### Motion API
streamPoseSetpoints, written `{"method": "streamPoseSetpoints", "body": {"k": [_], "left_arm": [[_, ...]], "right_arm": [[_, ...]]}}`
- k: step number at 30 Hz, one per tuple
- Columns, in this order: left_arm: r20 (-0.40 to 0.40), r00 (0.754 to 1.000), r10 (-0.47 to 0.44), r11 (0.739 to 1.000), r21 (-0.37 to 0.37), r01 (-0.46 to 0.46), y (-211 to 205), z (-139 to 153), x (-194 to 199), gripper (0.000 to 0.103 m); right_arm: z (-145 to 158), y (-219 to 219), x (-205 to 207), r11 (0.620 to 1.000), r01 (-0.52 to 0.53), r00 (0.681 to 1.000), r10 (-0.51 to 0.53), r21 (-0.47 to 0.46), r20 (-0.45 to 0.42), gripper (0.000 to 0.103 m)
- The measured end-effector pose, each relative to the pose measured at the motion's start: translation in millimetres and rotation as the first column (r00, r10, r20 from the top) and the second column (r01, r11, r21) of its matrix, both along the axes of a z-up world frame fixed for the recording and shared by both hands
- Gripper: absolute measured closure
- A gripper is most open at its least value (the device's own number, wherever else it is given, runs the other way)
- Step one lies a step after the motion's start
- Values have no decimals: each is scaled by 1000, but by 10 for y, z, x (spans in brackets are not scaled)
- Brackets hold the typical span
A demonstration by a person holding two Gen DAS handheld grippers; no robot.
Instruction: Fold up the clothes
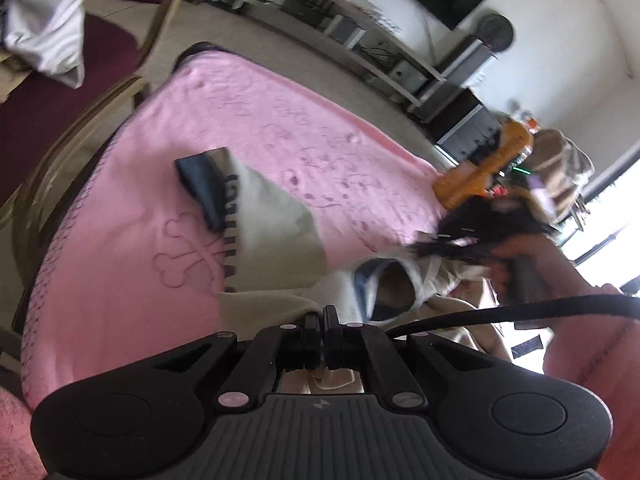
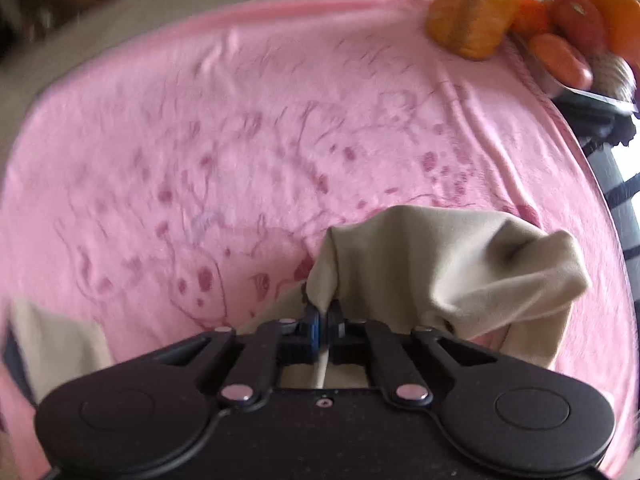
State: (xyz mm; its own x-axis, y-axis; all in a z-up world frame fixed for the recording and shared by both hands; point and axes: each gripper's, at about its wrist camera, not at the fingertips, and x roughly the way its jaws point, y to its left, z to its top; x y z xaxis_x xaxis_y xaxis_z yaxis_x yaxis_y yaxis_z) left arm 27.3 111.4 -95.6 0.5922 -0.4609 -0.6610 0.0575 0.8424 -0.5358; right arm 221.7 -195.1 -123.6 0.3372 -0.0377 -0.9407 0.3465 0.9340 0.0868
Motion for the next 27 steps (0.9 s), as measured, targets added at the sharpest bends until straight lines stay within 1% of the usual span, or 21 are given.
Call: {"method": "streamPoseSetpoints", "body": {"k": [2, 3, 4, 6, 8, 10, 13, 16, 20, 21, 23, 25, 27], "left_arm": [[2, 1000, 23, 1000, 2, -23, 22, 17, -4, 101], [5, 999, 32, 999, 4, -32, 22, 36, -4, 101], [11, 999, 38, 999, 5, -38, 14, 66, -1, 101], [17, 999, 47, 999, -6, -47, -11, 137, 3, 101], [23, 998, 51, 998, -27, -50, -42, 213, -4, 101], [35, 998, 44, 997, -62, -42, -80, 296, -39, 101], [53, 998, 34, 993, -115, -28, -138, 421, -92, 101], [72, 997, 26, 986, -166, -13, -196, 546, -144, 101], [97, 995, 16, 972, -234, 8, -272, 712, -215, 101], [87, 996, 14, 971, -239, 8, -295, 684, -222, 100], [36, 999, 10, 974, -227, -2, -345, 496, -218, 99], [-16, 1000, 8, 977, -215, -11, -396, 308, -214, 98], [-73, 997, -5, 983, -182, -8, -491, 87, -174, 97]], "right_arm": [[216, -210, -237, 995, 51, 994, -58, 88, 87, 100], [355, -347, -390, 985, 71, 986, -93, 154, 137, 100], [504, -495, -553, 970, 87, 974, -131, 227, 187, 100], [786, -748, -848, 935, 93, 946, -191, 344, 264, 100], [1071, -994, -1193, 896, 81, 908, -247, 436, 338, 100], [1346, -1241, -1582, 858, 57, 862, -301, 510, 409, 100], [1547, -1536, -2095, 818, 64, 796, -388, 572, 465, 100], [1545, -1751, -2577, 761, 100, 728, -495, 641, 474, 100], [1276, -1911, -2890, 688, 180, 686, -600, 702, 412, 100], [1201, -1959, -2958, 671, 198, 676, -621, 714, 396, 100], [1038, -2044, -3065, 646, 239, 660, -656, 725, 366, 100], [844, -2086, -3080, 648, 294, 656, -671, 703, 344, 100], [680, -2139, -3056, 648, 334, 667, -676, 685, 314, 100]]}}
